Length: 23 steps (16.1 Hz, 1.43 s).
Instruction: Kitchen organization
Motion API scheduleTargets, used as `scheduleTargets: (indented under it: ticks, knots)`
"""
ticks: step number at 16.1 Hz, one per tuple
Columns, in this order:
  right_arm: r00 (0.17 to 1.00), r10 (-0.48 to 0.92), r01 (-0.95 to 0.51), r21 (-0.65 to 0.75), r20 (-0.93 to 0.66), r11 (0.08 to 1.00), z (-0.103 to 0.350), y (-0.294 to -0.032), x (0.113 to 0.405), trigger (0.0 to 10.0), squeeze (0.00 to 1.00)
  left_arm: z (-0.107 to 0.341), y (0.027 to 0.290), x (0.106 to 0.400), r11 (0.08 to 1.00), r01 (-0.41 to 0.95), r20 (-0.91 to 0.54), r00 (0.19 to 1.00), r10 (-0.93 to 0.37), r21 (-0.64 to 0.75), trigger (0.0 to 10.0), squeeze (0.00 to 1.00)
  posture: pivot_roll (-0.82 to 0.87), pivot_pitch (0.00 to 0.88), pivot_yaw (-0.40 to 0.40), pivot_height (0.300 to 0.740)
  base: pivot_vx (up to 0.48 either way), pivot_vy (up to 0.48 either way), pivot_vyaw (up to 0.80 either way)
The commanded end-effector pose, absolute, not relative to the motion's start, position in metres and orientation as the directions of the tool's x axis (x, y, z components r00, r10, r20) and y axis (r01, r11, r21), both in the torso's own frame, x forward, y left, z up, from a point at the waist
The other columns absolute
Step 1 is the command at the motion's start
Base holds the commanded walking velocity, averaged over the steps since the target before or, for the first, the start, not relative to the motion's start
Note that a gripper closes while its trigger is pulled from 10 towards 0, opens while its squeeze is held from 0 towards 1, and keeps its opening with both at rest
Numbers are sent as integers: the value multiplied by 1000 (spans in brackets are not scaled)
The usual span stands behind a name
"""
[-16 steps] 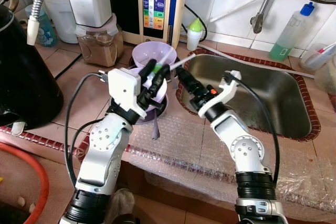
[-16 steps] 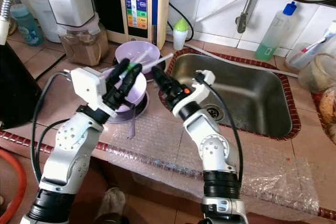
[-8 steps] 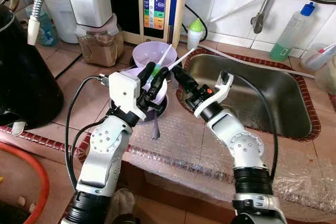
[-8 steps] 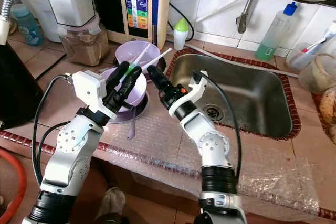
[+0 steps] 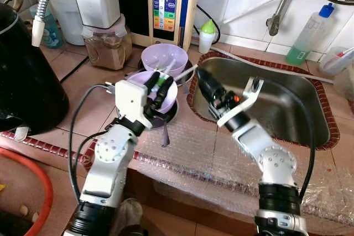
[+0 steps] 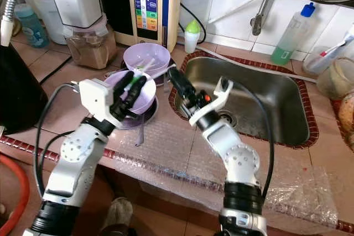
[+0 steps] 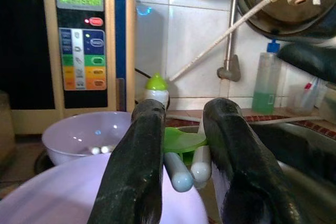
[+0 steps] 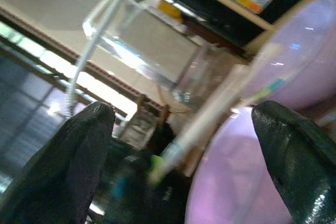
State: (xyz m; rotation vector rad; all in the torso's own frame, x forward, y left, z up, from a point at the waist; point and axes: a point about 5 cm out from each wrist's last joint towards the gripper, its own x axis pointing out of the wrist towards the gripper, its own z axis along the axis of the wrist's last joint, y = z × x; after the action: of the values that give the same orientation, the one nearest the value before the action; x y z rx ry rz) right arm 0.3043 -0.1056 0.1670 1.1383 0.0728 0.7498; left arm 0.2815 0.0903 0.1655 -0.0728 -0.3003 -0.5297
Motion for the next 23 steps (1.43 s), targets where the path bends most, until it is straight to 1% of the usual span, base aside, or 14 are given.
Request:
scheduleTargets:
  ticks: [1, 3, 5, 6, 7, 10, 15, 16, 17, 18, 21, 22, 23]
  knots:
    - [741, 582, -517, 838, 334, 177, 172, -102, 304, 10000, 0, 165, 85, 281, 846, 533, 300, 804, -513, 19, 0, 0, 47, 0, -16, 740, 0, 0, 0]
    - [740, 587, -505, 848, 329, 161, 170, -97, 305, 10000, 0, 166, 82, 281, 837, 548, 303, 795, -526, 17, 0, 0, 47, 0, -16, 740, 0, 0, 0]
    - [735, 593, -491, 861, 329, 132, 170, -84, 313, 9843, 0, 165, 79, 279, 827, 561, 300, 787, -539, 14, 0, 0, 49, 0, -17, 740, 0, 0, 0]
    - [733, 594, -491, 862, 331, 126, 171, -82, 316, 0, 0, 165, 78, 279, 825, 565, 299, 786, -542, 12, 0, 0, 53, 0, -13, 740, 0, 0, 0]
    - [721, 601, -503, 857, 343, 114, 174, -80, 318, 0, 0, 164, 77, 278, 821, 571, 297, 782, -548, 12, 0, 0, 56, 0, -14, 740, 0, 0, 0]
    - [721, 602, -498, 861, 344, 104, 178, -81, 326, 0, 0, 164, 78, 276, 819, 574, 297, 780, -551, 13, 0, 0, 57, 0, -13, 740, 0, 0, 0]
    - [710, 626, -486, 867, 321, 107, 172, -76, 325, 0, 0, 167, 81, 277, 834, 550, 312, 788, -531, 29, 0, 0, 63, 0, -16, 740, 0, 0, 0]
    - [707, 641, -479, 870, 299, 122, 169, -75, 322, 6784, 0, 169, 85, 279, 844, 535, 318, 795, -517, 35, 0, 0, 63, 0, -16, 740, 0, 0, 0]
    - [705, 665, -472, 862, 245, 183, 163, -76, 319, 10000, 0, 171, 89, 279, 852, 522, 323, 800, -506, 41, 0, 0, 64, 0, -3, 740, 0, 0, 0]
    - [718, 668, -463, 851, 195, 249, 160, -79, 320, 10000, 0, 172, 90, 279, 850, 525, 322, 798, -509, 42, 0, 0, 62, 0, 1, 740, 0, 0, 0]
    - [728, 676, -464, 805, 109, 370, 161, -91, 326, 10000, 0, 173, 89, 277, 828, 558, 309, 778, -547, 57, 0, 0, 55, 0, 17, 740, 0, 0, 0]
    - [730, 677, -466, 796, 97, 387, 163, -94, 328, 10000, 0, 172, 89, 275, 816, 574, 304, 768, -564, 66, 0, 0, 54, 0, 18, 740, 0, 0, 0]
    - [728, 678, -490, 766, 97, 416, 171, -101, 333, 10000, 0, 169, 90, 270, 782, 616, 277, 737, -616, 99, 0, 0, 56, 0, 23, 740, 0, 0, 0]
